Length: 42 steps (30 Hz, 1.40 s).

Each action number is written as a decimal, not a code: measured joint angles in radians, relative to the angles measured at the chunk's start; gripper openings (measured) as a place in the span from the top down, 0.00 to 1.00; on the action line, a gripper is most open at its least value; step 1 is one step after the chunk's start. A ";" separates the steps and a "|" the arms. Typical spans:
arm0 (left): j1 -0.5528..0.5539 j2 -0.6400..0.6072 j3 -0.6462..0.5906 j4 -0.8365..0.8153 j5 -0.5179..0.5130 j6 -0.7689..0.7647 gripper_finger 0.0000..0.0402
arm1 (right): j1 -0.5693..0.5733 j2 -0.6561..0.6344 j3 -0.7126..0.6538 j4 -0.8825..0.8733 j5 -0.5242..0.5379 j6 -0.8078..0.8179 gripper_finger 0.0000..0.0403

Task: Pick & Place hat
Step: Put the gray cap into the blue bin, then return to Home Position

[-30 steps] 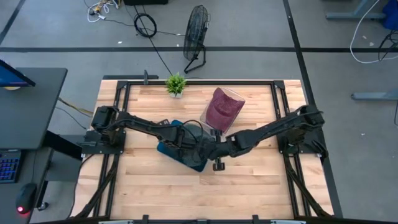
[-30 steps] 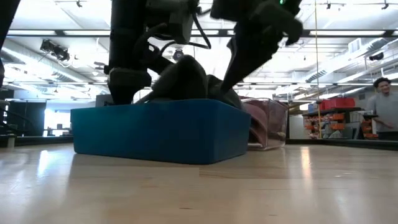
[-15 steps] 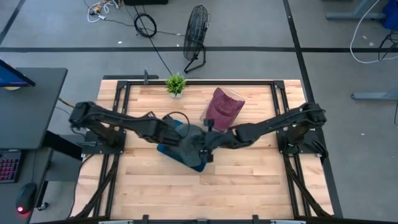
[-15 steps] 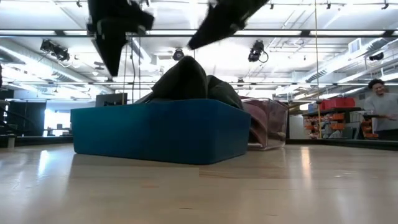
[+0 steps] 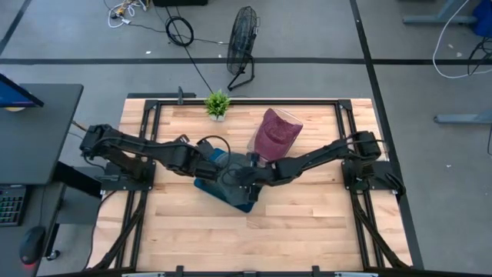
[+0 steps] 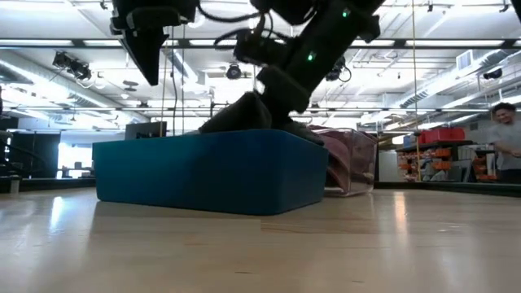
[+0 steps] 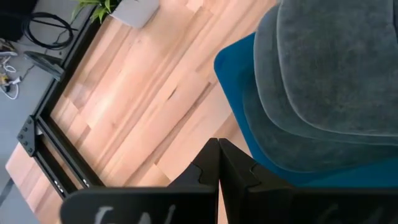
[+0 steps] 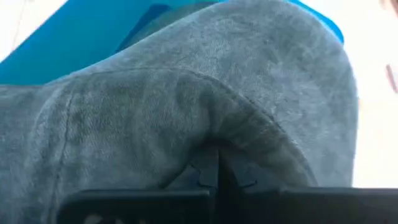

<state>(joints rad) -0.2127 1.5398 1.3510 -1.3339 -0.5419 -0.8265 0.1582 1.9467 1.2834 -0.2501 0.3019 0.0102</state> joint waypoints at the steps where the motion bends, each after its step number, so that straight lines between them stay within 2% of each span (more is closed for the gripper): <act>1: 0.000 0.000 0.000 -0.002 -0.003 0.000 0.99 | 0.000 0.013 0.002 0.003 0.000 0.011 1.00; 6: 0.000 0.000 0.000 -0.007 -0.016 0.000 0.99 | 0.001 0.057 0.003 0.004 0.001 -0.004 1.00; 10: 0.000 0.000 0.000 -0.008 -0.027 -0.001 0.99 | 0.014 0.012 -0.003 -0.019 0.013 -0.018 1.00; 16: -0.012 -0.048 0.000 -0.017 -0.041 -0.004 0.99 | 0.045 -0.170 -0.007 -0.104 0.004 -0.010 1.00; 22: -0.051 -0.187 -0.001 -0.018 -0.066 -0.016 0.99 | 0.080 -0.385 -0.005 -0.214 0.017 -0.020 0.93; 27: -0.138 -0.335 0.000 -0.016 -0.147 -0.005 0.99 | 0.105 -0.558 -0.005 -0.348 0.020 -0.043 0.93; 32: -0.251 -0.479 -0.006 0.001 -0.200 0.008 0.99 | 0.134 -0.711 -0.052 -0.298 0.020 -0.108 0.99; 35: -0.322 -0.574 -0.073 0.043 -0.238 0.016 0.99 | 0.139 -0.821 -0.163 -0.213 0.016 -0.112 0.98; 38: -0.379 -0.689 -0.197 0.147 -0.242 0.077 0.99 | 0.137 -0.944 -0.303 -0.143 0.023 -0.061 0.97; 40: -0.411 -0.765 -0.310 0.290 -0.240 0.164 0.99 | 0.138 -1.021 -0.399 -0.082 0.022 -0.044 0.98; 42: -0.427 -0.840 -0.436 0.500 -0.210 0.291 0.99 | 0.138 -1.093 -0.488 0.000 0.022 -0.043 0.99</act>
<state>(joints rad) -0.6398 0.7001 0.9150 -0.8338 -0.7523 -0.5353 0.2962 0.8538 0.7956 -0.2499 0.3241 -0.0328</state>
